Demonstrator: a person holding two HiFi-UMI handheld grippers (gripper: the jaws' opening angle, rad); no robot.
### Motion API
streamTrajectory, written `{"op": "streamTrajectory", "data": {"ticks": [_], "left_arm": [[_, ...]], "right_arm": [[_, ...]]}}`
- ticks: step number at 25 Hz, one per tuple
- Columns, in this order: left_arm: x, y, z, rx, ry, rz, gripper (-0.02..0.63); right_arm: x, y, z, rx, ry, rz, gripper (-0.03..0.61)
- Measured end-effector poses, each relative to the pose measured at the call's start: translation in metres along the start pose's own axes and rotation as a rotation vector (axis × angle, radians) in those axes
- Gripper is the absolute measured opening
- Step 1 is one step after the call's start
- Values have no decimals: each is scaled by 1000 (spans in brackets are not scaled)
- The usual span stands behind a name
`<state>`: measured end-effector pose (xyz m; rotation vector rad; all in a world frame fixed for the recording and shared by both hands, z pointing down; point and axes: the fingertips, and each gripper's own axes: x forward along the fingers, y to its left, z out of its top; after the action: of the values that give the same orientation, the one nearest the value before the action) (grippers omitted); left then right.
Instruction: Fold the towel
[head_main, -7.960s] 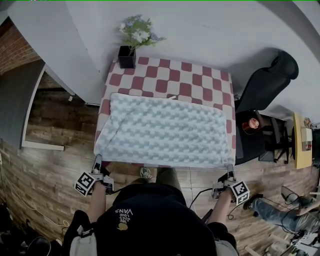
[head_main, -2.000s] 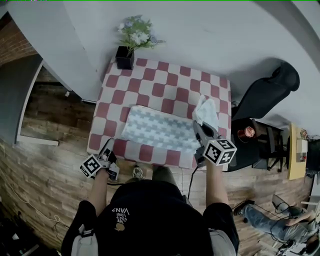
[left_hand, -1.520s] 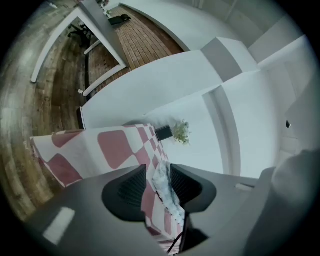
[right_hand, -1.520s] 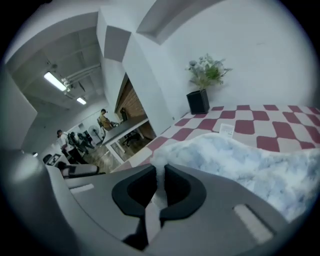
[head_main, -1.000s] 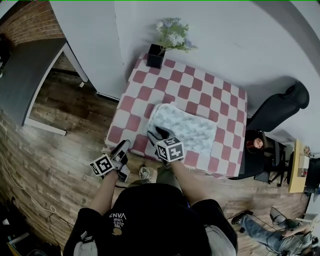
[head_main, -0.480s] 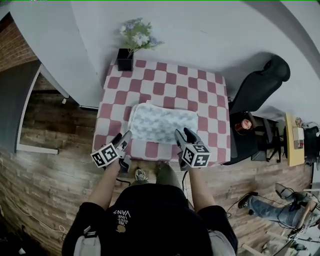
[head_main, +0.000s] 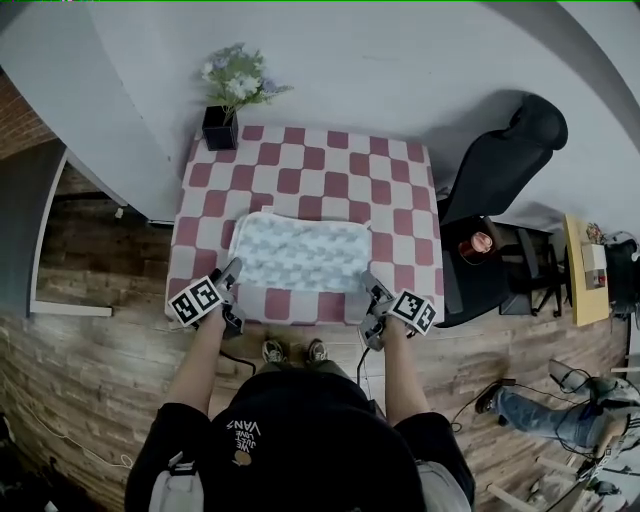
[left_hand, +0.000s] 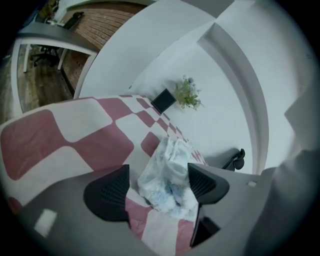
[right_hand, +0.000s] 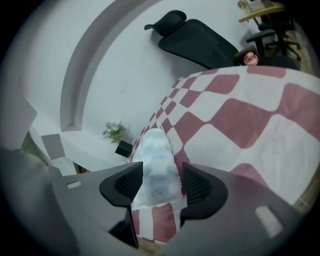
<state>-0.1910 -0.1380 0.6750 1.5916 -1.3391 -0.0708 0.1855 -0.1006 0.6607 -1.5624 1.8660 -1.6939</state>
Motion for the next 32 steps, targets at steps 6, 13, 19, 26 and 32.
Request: {"op": "streamTrajectory", "data": {"ticks": [6, 13, 19, 26, 32], "left_arm": [[6, -2, -6, 71, 51, 28, 341], [1, -2, -10, 31, 16, 12, 134], [-11, -40, -29, 5, -10, -101, 74], [-20, -44, -90, -75, -11, -26, 75], [-20, -39, -100, -68, -5, 28, 78]], "right_arm": [[13, -5, -33, 10, 168, 27, 238], [15, 5, -29, -126, 232, 76, 105], [-13, 20, 16, -215, 220, 144, 71], [-37, -46, 9, -98, 251, 47, 67], [-31, -59, 7, -75, 228, 19, 67]]}}
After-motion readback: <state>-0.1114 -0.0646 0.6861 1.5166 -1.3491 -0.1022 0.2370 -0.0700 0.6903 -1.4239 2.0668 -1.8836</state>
